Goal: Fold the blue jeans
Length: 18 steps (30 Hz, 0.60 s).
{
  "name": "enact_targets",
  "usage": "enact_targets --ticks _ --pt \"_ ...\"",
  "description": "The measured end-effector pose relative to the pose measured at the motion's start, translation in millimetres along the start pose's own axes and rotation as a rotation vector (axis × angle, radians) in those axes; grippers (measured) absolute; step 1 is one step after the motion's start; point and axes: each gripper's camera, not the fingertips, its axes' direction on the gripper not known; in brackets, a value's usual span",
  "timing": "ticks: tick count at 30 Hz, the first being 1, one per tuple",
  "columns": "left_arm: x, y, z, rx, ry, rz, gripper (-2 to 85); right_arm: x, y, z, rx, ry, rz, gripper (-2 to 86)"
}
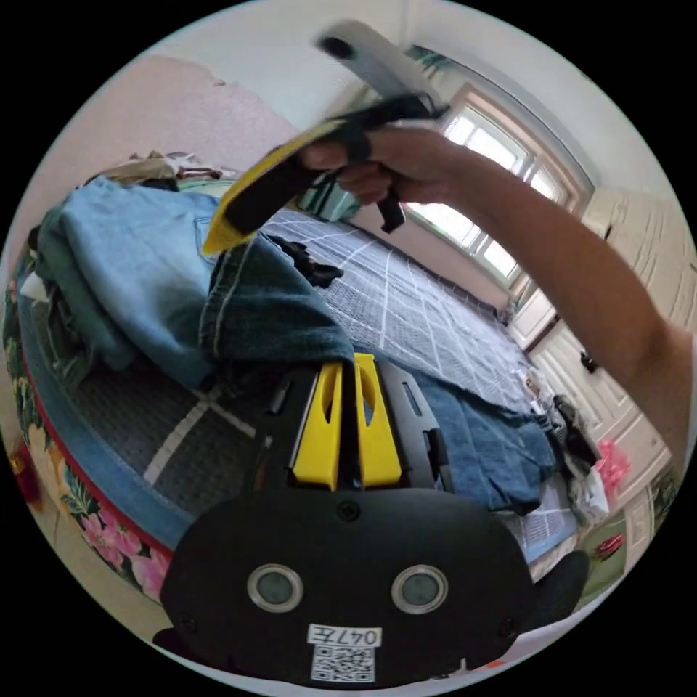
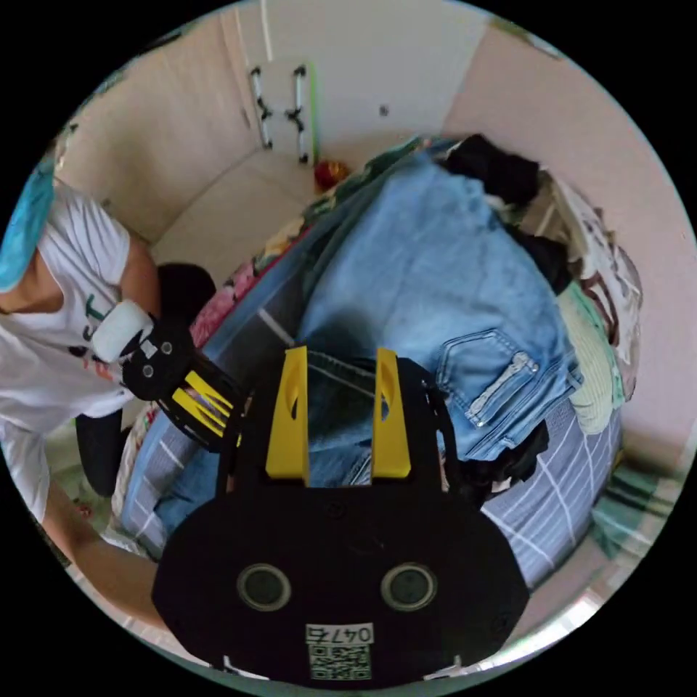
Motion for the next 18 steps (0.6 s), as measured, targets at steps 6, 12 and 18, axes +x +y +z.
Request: enact_targets --ticks 6,12,18 --pt "-0.8 -13.0 22.8 -0.178 0.132 -0.007 2.1 -44.5 -2.4 61.5 -0.36 0.02 -0.133 10.5" --pt "-9.8 -22.6 -10.5 -0.122 0.103 -0.005 7.4 -34.7 50.6 62.1 -0.294 0.119 0.006 6.7" --pt "-56.6 -49.6 -48.3 -0.045 -0.035 -0.119 12.4 -32.2 114.1 66.8 -0.193 0.117 0.092 5.2"
